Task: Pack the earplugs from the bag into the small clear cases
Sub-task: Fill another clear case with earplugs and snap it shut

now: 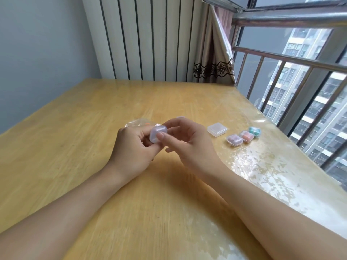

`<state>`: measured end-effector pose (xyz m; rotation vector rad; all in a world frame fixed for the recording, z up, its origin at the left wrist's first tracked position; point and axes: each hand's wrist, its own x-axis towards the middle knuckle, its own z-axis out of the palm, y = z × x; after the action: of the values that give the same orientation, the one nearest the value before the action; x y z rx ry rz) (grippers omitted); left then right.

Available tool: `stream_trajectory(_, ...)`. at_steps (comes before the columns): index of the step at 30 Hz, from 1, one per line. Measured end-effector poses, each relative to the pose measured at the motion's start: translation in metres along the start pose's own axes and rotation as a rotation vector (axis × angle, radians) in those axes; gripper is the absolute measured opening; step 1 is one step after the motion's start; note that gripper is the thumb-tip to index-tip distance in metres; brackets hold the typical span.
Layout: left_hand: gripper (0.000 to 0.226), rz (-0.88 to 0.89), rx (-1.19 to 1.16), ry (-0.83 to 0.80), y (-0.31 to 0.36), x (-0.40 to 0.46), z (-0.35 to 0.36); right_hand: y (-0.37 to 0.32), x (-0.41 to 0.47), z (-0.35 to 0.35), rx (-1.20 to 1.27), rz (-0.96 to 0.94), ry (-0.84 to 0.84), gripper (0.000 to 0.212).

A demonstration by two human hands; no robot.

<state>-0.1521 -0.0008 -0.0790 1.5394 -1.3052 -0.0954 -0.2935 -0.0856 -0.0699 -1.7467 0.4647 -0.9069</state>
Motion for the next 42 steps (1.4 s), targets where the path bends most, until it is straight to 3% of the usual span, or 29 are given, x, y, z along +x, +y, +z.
stream_trajectory(4, 0.019, -0.006, 0.028, -0.029, 0.000, 0.000, 0.003, 0.001, -0.002, 0.000, -0.258, -0.131, 0.025, 0.033)
stream_trajectory(7, 0.022, 0.038, 0.074, -0.045, 0.005, -0.001, 0.005, 0.000, 0.001, 0.000, -0.318, -0.161, 0.041, 0.016)
stream_trajectory(10, 0.007, 0.012, -0.017, -0.047, 0.009, -0.003, 0.004, -0.002, 0.004, -0.004, -0.141, 0.034, 0.090, 0.021)
stream_trajectory(14, 0.034, -0.019, -0.119, 0.013, 0.010, -0.004, 0.005, -0.008, 0.004, -0.011, 0.323, 0.439, 0.008, 0.031)
stream_trajectory(18, 0.035, -0.053, -0.207, -0.015, 0.010, -0.003, 0.003, -0.009, 0.002, -0.011, 0.519, 0.531, -0.074, 0.027)
stream_trajectory(20, 0.036, -0.056, -0.214, -0.033, 0.009, -0.003, 0.003, -0.008, 0.003, -0.011, 0.463, 0.513, -0.087, 0.027)
stream_trajectory(22, 0.037, -0.053, -0.215, -0.026, 0.008, -0.002, 0.003, -0.007, 0.004, -0.012, 0.251, 0.392, -0.076, 0.032)
stream_trajectory(25, 0.035, -0.049, -0.172, -0.003, 0.006, -0.001, 0.002, -0.008, 0.002, -0.013, -0.018, 0.200, -0.123, 0.022)
stream_trajectory(31, 0.037, 0.081, 0.019, -0.067, 0.007, 0.000, 0.002, -0.008, 0.002, -0.014, 0.022, 0.170, -0.167, 0.018)
stream_trajectory(35, 0.032, 0.036, -0.061, -0.084, 0.009, 0.000, 0.000, -0.005, 0.007, -0.021, 0.071, 0.183, -0.147, 0.023)
stream_trajectory(42, 0.030, -0.112, -0.235, -0.154, 0.009, -0.001, -0.002, -0.002, 0.007, -0.024, -0.116, 0.128, -0.232, 0.020)
